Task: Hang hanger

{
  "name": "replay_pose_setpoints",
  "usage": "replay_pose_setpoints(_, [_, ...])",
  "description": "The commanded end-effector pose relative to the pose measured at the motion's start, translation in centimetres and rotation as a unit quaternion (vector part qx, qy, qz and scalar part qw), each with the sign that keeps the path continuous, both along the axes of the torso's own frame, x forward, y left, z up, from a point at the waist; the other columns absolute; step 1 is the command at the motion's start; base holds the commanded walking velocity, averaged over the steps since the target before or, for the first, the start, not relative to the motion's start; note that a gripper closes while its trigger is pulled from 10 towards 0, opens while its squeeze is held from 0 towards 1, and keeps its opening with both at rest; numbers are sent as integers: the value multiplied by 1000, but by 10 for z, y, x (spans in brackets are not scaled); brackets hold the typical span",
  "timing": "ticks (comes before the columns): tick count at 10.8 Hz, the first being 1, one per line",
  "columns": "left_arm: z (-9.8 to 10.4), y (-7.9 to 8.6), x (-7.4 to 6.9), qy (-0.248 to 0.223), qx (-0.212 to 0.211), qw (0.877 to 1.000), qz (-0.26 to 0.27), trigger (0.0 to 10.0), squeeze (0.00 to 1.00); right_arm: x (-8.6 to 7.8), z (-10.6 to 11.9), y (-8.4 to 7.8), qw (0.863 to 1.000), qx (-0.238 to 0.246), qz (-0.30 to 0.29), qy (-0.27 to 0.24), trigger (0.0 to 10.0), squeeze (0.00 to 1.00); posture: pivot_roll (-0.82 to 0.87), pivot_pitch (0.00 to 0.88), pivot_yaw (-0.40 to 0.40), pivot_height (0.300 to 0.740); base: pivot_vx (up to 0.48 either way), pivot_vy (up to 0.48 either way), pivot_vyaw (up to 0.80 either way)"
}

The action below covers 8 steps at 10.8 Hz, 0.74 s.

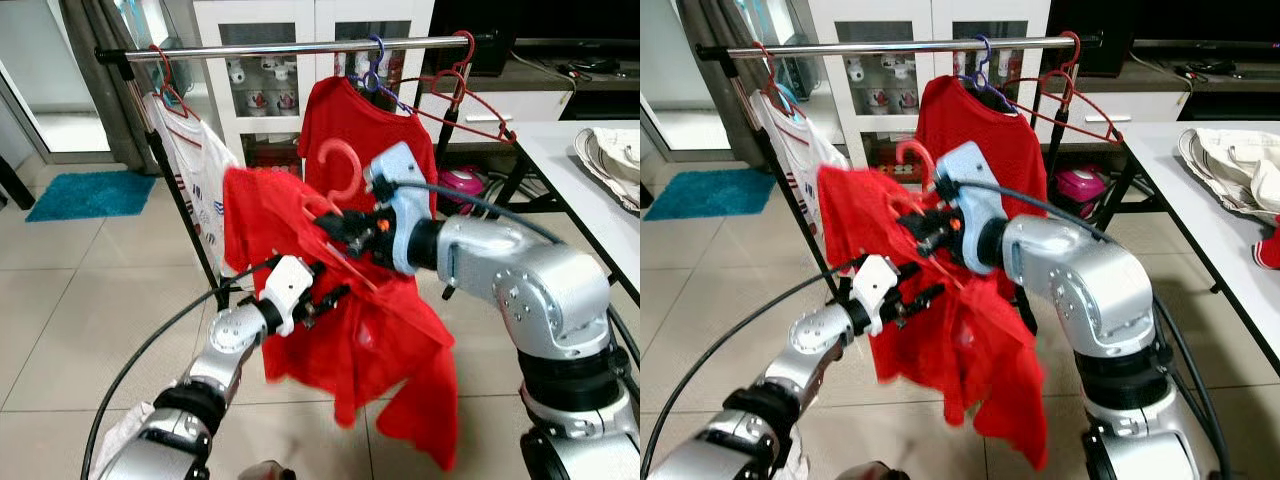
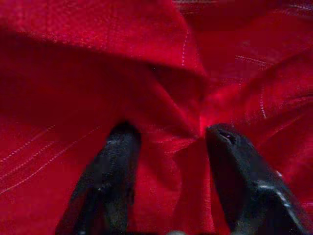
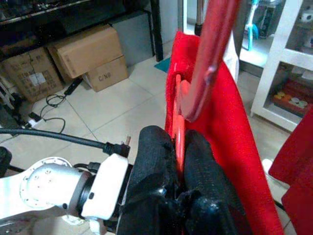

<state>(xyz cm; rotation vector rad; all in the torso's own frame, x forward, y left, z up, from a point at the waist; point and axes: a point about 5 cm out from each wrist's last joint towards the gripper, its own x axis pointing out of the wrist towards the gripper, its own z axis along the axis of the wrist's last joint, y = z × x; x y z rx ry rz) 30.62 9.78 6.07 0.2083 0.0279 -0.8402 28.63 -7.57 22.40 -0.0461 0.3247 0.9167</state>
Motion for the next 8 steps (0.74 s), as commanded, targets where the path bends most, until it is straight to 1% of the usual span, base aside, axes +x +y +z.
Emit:
replay_pose_setpoints(1, [0, 6, 3, 2, 3, 1000, 20, 0, 0, -1, 12, 0, 1000, 15, 4, -22, 0, 0, -126, 0, 36, 740, 0, 0, 0])
replay_pose_setpoints(2, [0, 9, 4, 2, 1, 1000, 28, 0, 0, -1, 12, 0, 1000, 15, 3, -22, 0, 0, -126, 0, 36, 740, 0, 0, 0])
replay_pose_setpoints(5, [-4, 15, 5, 11, 19, 999, 39, 0, 0, -2, 10, 0, 1000, 15, 3, -23, 0, 0, -126, 0, 40, 740, 0, 0, 0])
replay_pose_setpoints(6, [-7, 18, 6, 18, 24, 998, 53, 0, 0, -2, 10, 0, 1000, 14, 4, -25, 0, 0, -126, 0, 39, 740, 0, 0, 0])
replay_pose_setpoints(7, [-11, 24, 6, 34, 20, 996, 81, 0, 0, -2, 10, -1, 1000, 13, 3, -27, 0, 0, -125, 0, 38, 740, 0, 0, 0])
replay_pose_setpoints(8, [-13, 31, 6, 47, 5, 992, 114, 0, 0, -2, 9, -2, 1000, 12, 0, -27, 0, 0, -125, 0, 38, 740, 0, 0, 0])
